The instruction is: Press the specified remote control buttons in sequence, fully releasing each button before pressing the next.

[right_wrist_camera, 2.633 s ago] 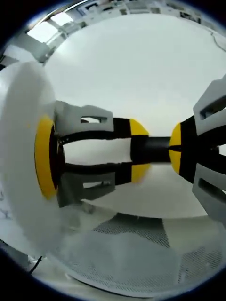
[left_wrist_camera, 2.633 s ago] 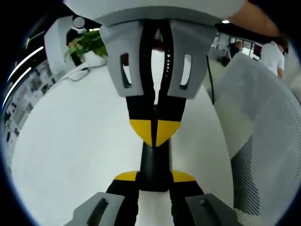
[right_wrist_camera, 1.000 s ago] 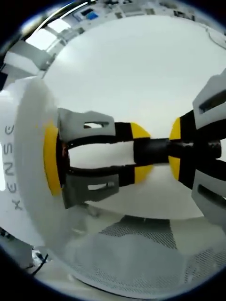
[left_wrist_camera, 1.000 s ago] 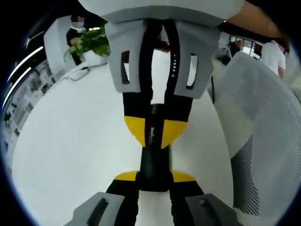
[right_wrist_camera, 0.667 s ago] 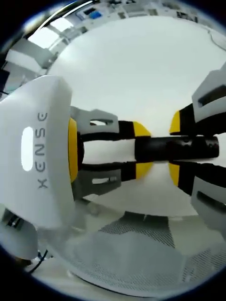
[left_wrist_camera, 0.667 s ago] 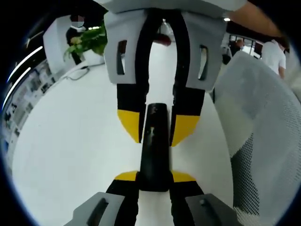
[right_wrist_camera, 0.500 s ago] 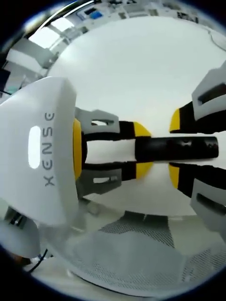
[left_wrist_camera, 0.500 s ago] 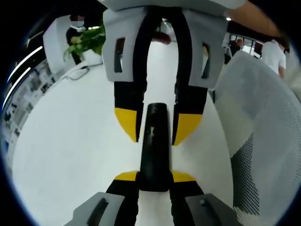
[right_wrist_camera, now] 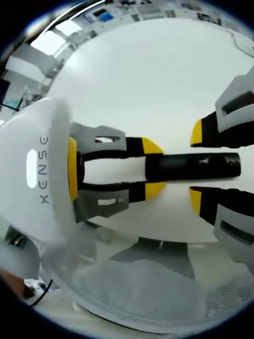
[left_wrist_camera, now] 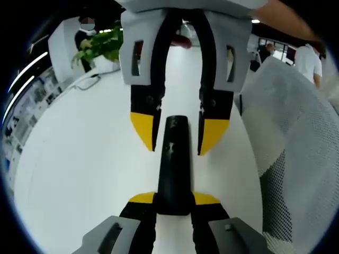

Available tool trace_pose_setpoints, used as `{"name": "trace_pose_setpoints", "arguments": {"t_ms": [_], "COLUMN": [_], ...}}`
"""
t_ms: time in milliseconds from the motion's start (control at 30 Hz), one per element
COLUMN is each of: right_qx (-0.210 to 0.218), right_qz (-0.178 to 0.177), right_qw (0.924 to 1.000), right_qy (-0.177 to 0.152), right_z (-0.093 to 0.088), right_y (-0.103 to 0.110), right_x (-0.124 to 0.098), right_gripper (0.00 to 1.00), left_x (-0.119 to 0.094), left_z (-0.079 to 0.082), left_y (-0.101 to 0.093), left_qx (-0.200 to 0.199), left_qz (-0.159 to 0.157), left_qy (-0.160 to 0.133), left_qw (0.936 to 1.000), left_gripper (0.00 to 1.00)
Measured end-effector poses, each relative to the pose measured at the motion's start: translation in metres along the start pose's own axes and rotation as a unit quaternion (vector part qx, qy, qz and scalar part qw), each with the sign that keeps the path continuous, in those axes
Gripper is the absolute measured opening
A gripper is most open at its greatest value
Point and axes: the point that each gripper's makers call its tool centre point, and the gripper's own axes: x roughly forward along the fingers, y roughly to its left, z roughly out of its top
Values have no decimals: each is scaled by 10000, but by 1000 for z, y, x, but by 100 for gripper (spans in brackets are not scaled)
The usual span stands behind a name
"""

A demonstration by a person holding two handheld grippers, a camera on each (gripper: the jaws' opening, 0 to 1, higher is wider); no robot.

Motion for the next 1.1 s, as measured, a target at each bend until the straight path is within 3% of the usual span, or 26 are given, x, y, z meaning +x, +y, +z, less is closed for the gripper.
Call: {"name": "trace_pose_setpoints", "arguments": {"t_ms": [567, 1100], "right_qx": [126, 371], "right_qz": [-43, -33], "right_qw": [9999, 9992], "right_qy": [57, 162], "right_z": [-15, -44], "right_y": [-1, -2], "right_x": [-5, -5], "right_gripper": [29, 30], "left_x": [0, 0], "left_z": [0, 2], "left_y": [1, 1], "left_qx": [7, 17], "left_qz": [-1, -6], "left_qy": [33, 51], "left_qw": [10000, 10000], "left_gripper": [24, 24]}}
